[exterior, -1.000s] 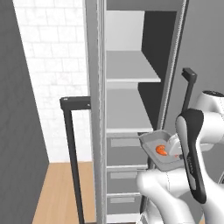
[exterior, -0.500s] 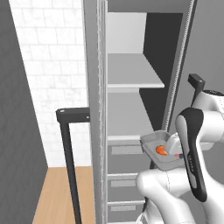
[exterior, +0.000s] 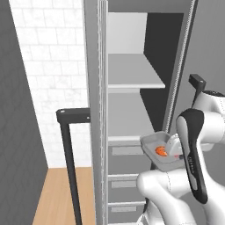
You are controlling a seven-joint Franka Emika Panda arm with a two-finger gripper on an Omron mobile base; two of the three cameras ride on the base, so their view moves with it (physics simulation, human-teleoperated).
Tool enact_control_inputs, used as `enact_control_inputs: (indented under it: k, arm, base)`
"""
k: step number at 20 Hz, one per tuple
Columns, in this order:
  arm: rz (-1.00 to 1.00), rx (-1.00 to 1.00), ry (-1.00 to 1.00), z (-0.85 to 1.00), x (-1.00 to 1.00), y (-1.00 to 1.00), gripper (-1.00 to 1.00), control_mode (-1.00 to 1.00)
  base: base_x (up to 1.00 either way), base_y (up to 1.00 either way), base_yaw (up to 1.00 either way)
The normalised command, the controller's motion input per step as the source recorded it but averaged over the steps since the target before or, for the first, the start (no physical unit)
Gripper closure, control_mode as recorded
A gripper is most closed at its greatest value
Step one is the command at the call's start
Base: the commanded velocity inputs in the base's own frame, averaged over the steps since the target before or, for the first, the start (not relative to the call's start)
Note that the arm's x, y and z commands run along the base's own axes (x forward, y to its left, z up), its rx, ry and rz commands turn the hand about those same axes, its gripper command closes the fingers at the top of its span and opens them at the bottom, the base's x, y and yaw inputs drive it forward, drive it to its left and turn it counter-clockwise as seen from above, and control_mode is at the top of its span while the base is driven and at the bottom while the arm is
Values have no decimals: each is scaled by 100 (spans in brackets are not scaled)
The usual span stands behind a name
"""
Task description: Take the meat container that has the shrimp and place it on the second highest rack of the freezer. Then take the vegetable container that has the bell pepper and sweet potato and place it on the highest rack of the freezer.
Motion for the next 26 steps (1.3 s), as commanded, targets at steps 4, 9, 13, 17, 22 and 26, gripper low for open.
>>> enact_control_inputs:
  k: [4, 9, 13, 17, 22, 26]
  arm:
    - [-14, 0, 0, 0, 31, 44, 100, -100]
    - [-19, -1, 0, -8, 70, 54, 100, -100]
    - [-20, -4, 0, -25, 75, 47, 100, -100]
    - [-16, -1, -1, -20, 60, 10, 100, -100]
    - [-7, -1, -2, -14, 49, 0, 100, -100]
    - [-2, -2, -6, -22, 31, 0, 100, -100]
  base:
    - [0, 0, 0]
    - [0, 0, 0]
    - [0, 0, 0]
    - [0, 0, 0]
    - [0, 0, 0]
    - [0, 0, 0]
